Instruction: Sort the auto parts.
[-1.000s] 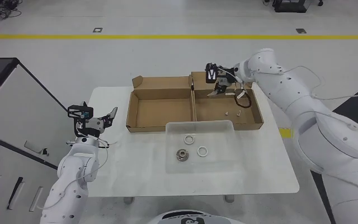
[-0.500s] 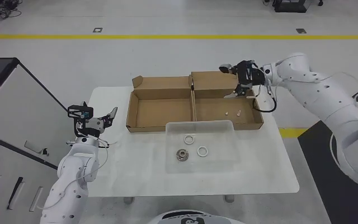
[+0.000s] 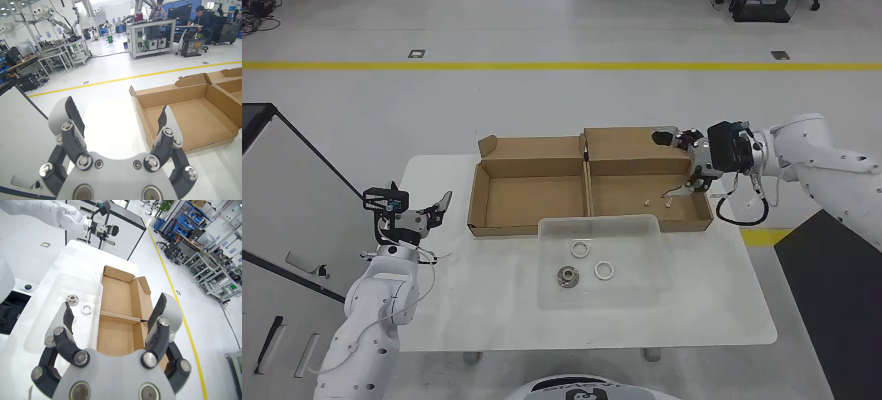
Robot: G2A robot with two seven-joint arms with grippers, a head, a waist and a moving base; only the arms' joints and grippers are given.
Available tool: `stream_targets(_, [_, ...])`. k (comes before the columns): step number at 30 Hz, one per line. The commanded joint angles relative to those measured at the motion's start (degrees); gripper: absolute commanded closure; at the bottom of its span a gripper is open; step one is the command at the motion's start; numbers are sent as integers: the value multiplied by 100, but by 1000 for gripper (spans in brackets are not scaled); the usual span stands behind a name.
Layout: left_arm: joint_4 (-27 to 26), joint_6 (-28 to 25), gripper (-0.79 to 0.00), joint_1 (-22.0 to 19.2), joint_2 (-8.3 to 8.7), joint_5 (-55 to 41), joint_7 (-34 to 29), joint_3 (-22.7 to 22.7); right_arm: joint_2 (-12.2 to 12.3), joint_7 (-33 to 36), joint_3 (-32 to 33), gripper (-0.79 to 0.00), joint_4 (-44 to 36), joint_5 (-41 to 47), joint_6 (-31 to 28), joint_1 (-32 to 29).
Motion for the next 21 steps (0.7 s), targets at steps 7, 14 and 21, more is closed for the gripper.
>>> stream_targets(7, [0,0,-785,0,0,0,0,0,272,0,-30,-785,-173,247,0,-62])
stream_targets(14, [0,0,-785,0,0,0,0,0,272,0,-30,-785,-173,247,0,-62])
stream_targets(21, [0,0,-785,0,0,0,0,0,272,0,-30,-785,-173,247,0,-62])
